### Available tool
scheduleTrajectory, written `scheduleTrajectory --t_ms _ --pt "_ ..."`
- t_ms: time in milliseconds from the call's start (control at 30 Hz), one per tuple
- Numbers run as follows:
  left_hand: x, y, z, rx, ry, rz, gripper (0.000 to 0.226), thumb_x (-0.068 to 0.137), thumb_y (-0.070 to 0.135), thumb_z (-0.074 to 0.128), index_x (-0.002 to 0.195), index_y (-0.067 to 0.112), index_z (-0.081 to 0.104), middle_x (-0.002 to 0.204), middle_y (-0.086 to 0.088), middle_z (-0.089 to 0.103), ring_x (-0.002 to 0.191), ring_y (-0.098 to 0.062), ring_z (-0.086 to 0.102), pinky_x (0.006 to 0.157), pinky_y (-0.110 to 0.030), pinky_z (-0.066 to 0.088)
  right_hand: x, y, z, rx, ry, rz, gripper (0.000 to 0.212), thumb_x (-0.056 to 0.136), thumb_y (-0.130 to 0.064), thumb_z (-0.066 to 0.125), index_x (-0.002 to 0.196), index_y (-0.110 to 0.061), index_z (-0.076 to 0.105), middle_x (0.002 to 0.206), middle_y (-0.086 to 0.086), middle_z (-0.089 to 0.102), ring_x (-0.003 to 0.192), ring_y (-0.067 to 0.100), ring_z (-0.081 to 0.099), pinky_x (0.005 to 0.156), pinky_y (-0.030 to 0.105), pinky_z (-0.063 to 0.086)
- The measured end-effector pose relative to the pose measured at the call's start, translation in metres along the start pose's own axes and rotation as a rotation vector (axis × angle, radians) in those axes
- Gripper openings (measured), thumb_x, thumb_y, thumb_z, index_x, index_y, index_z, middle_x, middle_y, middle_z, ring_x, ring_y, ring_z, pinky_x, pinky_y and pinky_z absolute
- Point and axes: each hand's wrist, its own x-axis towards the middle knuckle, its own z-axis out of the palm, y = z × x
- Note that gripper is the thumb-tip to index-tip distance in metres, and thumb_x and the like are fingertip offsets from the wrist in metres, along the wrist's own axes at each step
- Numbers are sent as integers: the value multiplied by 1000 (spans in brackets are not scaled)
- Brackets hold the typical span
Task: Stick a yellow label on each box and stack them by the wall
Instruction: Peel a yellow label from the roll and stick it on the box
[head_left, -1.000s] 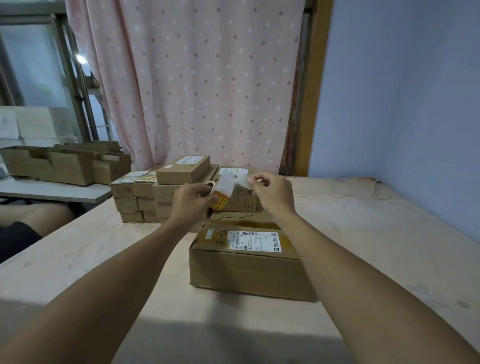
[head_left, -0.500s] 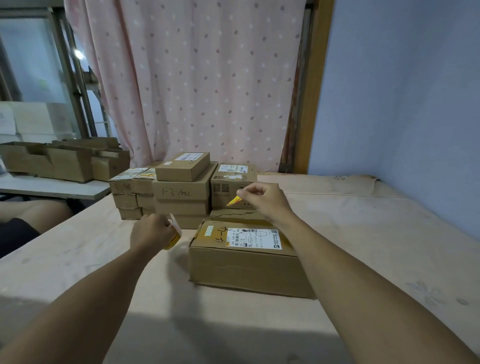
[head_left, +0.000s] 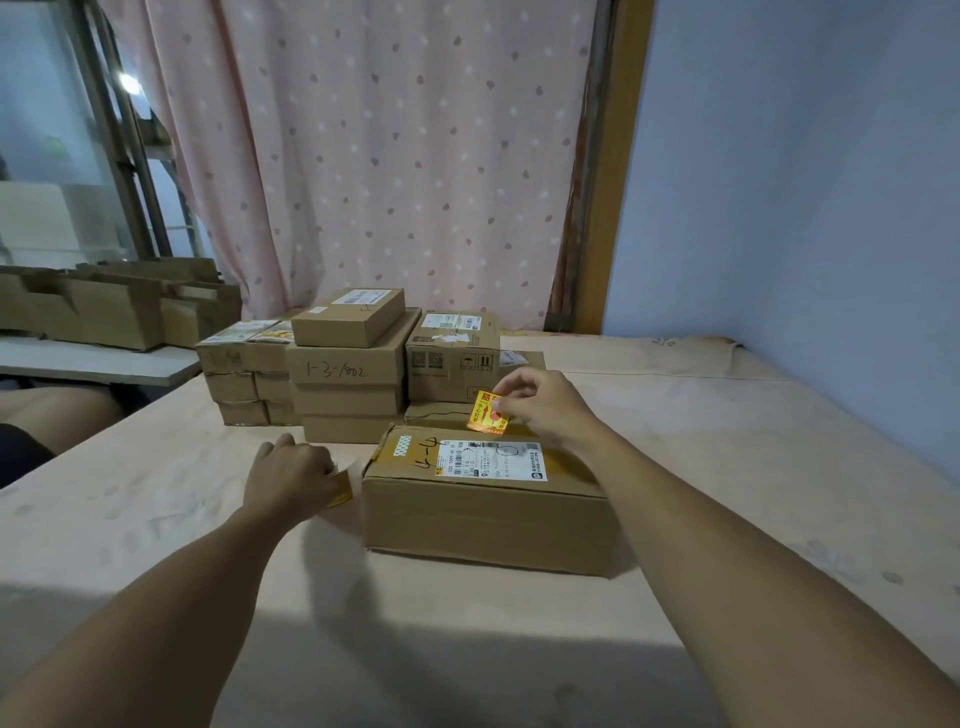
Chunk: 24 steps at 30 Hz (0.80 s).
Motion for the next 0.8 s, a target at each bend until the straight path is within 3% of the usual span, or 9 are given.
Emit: scheduleTrajectory --t_ms 100,167,267,367,467,600,700,800 --pt "6 0 -6 -84 38 -1 30 81 53 61 90 28 75 89 5 73 96 -21 53 74 -35 35 -1 0 2 -6 35 35 6 91 -18 75 93 -18 69 95 -5 70 94 12 69 71 20 56" --pt "8 6 -14 -169 65 5 31 78 51 67 96 27 75 97 5 74 104 -22 55 81 -37 40 -3 0 2 -17 36 63 5 91 -19 75 92 -17 70 95 -4 70 95 12 68 70 20 55" --pt "7 22 -35 -422 188 -4 15 85 30 68 89 20 79 91 4 75 92 -23 58 77 -37 44 -7 0 1 -32 12 88 5 92 -19 74 94 -16 71 98 -2 69 97 13 68 72 22 56" --pt "9 44 -59 -659 221 -24 18 87 17 61 86 14 79 86 1 76 79 -17 64 72 -39 57 -10 1 -5 -36 -22 76 6 94 -16 71 93 -21 68 104 0 68 103 17 66 86 32 59" --pt "10 73 -78 -829 170 -9 16 88 14 62 85 14 78 81 0 74 79 -19 67 69 -38 58 -14 1 -9 -75 -84 45 17 97 -10 64 97 -27 69 112 -1 66 109 19 63 92 36 58" --pt "8 113 -94 -1042 24 86 15 92 23 68 93 12 77 85 1 73 86 -14 67 69 -25 48 -18 -2 -11 -115 -122 39 29 99 -7 58 105 -32 71 123 1 61 116 20 59 90 32 58" --pt "12 134 -99 -1137 -107 149 22 89 34 72 81 15 78 85 -1 75 91 -19 69 80 -37 54 -20 -6 -12 -98 -177 35 43 94 -2 66 131 -23 57 118 6 64 107 21 65 85 35 61" --pt "15 150 -101 -1101 -209 192 19 84 36 77 77 19 80 78 -5 75 82 -31 70 79 -47 57 -20 -9 -14 -73 -176 33 49 89 -3 72 131 -18 51 113 11 70 104 24 68 83 33 60"
